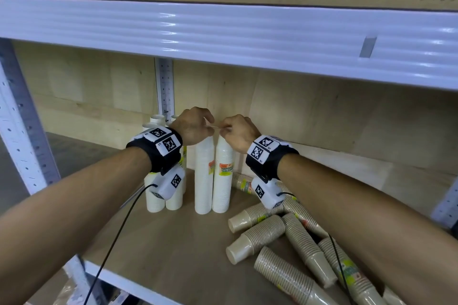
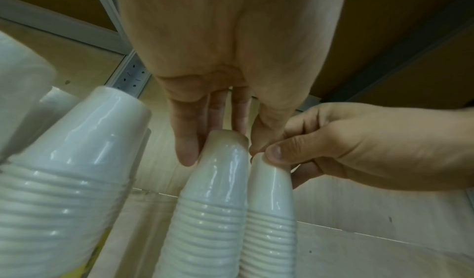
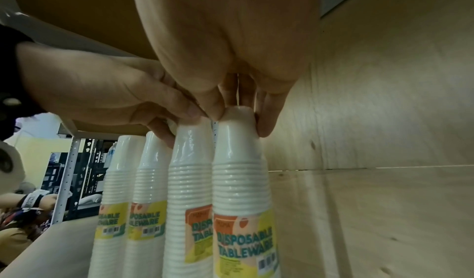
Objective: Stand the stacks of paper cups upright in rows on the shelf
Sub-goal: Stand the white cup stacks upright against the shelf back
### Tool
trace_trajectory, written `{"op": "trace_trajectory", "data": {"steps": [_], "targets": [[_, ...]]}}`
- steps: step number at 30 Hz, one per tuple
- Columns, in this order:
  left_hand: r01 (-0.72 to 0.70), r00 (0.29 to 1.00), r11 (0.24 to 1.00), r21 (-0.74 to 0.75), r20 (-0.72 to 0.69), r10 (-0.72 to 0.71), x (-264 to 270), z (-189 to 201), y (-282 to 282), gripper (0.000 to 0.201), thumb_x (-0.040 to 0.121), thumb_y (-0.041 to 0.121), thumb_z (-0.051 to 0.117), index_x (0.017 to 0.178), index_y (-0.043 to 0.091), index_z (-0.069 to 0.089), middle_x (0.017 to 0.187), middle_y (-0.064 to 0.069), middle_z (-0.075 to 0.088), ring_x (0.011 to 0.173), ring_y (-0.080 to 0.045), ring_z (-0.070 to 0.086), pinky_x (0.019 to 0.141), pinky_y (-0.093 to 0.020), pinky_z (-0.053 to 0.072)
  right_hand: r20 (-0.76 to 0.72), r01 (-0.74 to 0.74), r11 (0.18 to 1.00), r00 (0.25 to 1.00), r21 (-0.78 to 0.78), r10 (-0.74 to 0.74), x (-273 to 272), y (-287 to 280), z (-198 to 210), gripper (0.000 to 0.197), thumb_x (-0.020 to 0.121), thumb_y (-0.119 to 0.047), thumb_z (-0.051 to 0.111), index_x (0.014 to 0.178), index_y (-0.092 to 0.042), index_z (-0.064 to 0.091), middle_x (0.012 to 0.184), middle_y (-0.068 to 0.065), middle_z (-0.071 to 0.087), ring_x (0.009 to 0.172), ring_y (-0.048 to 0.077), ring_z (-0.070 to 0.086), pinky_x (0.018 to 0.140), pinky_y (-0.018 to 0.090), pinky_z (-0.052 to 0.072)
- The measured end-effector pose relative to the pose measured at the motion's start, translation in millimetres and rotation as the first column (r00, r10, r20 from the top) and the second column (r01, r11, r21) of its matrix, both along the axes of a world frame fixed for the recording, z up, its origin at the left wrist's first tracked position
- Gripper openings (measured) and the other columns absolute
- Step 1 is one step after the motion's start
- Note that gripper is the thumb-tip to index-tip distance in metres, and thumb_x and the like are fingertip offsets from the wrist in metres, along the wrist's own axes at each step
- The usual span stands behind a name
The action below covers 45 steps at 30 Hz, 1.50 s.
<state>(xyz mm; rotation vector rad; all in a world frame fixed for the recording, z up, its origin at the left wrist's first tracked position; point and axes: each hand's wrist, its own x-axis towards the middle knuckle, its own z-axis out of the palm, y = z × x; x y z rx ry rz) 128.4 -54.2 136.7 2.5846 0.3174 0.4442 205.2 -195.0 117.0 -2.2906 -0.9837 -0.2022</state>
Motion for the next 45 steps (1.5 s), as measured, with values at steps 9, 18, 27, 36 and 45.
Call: {"op": "trace_trajectory", "data": {"steps": [9,18,27,36,45], "targets": [[0.077,0.997,0.996,0.053,-0.012,-0.077,5,-1,-2,0.027,0.089,0.014,0.065,0.115,0.013,0.070,0.118,-0.002,0.066,0.106,-0.015,0.057,0.084,-0.025,0.041,0.015,-0.019,1.000,1.000,-0.005,0.019,8,1,-2,0.024,0.094,-0.019,0.055,0.110,-0.015,0.073,0.112,0.004,0.071,0.103,0.022,0.065,0.091,0.036,0.053],[0.009,1.000,0.998,0.066,0.017,-0.010,6,-5,4,0.025,0.088,0.025,0.067,0.111,0.018,0.069,0.115,0.000,0.066,0.106,-0.017,0.059,0.086,-0.029,0.048,0.014,-0.037,0.999,0.999,-0.004,0.037,9,0,0,0.021,0.093,-0.016,0.055,0.098,-0.011,0.075,0.099,0.005,0.072,0.093,0.023,0.065,0.081,0.030,0.052],[0.072,0.997,0.996,0.050,-0.006,-0.072,5,-5,4,0.027,0.087,0.026,0.067,0.113,0.021,0.068,0.117,0.002,0.065,0.112,-0.018,0.058,0.095,-0.034,0.048,0.011,-0.039,0.999,0.999,-0.004,0.039,10,2,0,0.021,0.093,-0.016,0.055,0.099,-0.012,0.074,0.100,0.005,0.072,0.094,0.022,0.065,0.082,0.032,0.053],[0.083,0.992,0.984,0.161,-0.103,-0.066,8,1,-1,0.033,0.088,0.017,0.066,0.121,0.016,0.065,0.128,-0.003,0.059,0.115,-0.020,0.054,0.092,-0.031,0.046,-0.033,-0.022,1.000,0.999,-0.015,0.021,15,-4,3,0.021,0.090,-0.019,0.062,0.107,-0.015,0.073,0.111,0.003,0.071,0.104,0.021,0.064,0.088,0.030,0.050],[0.144,0.966,0.969,0.200,-0.239,-0.094,-11,25,2,0.041,0.088,0.012,0.067,0.128,0.015,0.062,0.125,-0.003,0.058,0.118,-0.020,0.053,0.097,-0.033,0.048,0.012,-0.102,0.974,0.994,-0.200,0.107,1,-4,22,0.042,0.081,-0.018,0.075,0.121,-0.011,0.065,0.127,0.004,0.061,0.114,0.021,0.058,0.085,0.024,0.043]]}}
